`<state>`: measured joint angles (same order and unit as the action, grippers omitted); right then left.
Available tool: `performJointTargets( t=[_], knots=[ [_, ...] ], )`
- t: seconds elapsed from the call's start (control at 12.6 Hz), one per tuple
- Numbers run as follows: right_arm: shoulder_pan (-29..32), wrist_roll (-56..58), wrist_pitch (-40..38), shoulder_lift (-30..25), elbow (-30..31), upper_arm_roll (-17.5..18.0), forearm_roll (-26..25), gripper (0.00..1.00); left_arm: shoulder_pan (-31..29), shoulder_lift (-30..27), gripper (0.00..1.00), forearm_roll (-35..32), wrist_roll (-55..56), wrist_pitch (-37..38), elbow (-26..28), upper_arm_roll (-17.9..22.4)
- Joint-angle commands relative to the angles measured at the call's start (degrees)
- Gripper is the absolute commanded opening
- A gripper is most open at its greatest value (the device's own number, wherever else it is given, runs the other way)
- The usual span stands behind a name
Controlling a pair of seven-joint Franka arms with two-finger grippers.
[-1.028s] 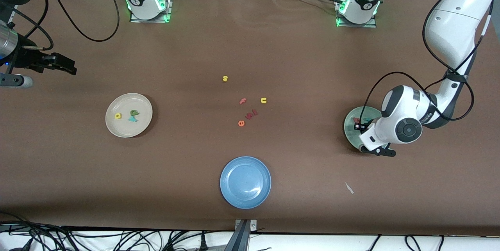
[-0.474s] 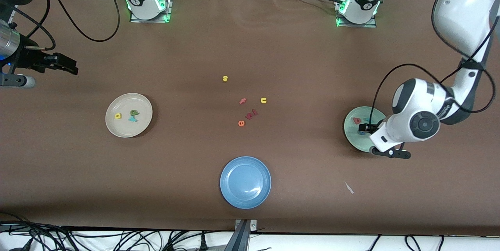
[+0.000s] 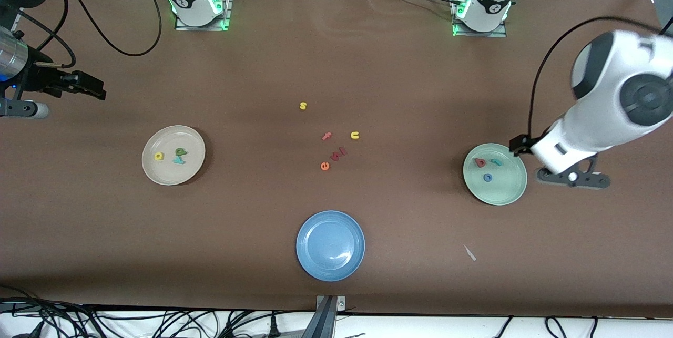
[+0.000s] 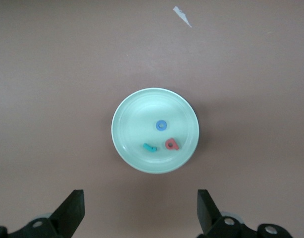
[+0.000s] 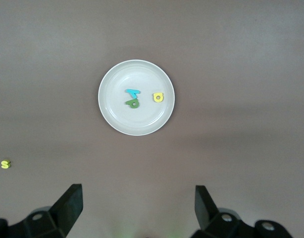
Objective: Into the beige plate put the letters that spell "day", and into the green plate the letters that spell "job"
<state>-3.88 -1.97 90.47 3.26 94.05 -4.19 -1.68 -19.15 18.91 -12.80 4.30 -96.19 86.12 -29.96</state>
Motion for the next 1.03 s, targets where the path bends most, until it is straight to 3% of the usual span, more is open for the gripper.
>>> performJointTargets(
  t=[0.0, 0.32, 0.71, 0.79, 0.95],
  knots=[
    [0.3, -0.1, -0.7, -0.6, 0.2, 0.1, 0.8, 1.00, -4.2, -5.0, 1.00, 8.7, -7.7, 5.0, -0.2, 0.2],
    [0.2, -0.1, -0.6, -0.6, 0.1, 0.1, 0.6, 1.00, -3.9, -10.7, 1.00, 10.2, -7.8, 8.5, -0.3, -0.9],
    [0.0, -1.4, -0.6, -0.5, -0.1, 0.2, 0.7, 1.00, -2.8, -6.8, 1.00, 9.3, -7.9, 7.9, -4.0, -0.8],
    [0.0, -1.4, -0.6, -0.6, -0.1, 0.2, 0.6, 1.00, 0.5, -7.0, 1.00, 7.3, -8.0, 7.9, -3.9, 1.3],
    [0.0, -1.4, -0.6, -0.5, -0.1, 0.2, 0.6, 1.00, 11.3, -7.1, 1.00, 7.0, -8.2, 7.8, -3.9, 14.4]
  ],
)
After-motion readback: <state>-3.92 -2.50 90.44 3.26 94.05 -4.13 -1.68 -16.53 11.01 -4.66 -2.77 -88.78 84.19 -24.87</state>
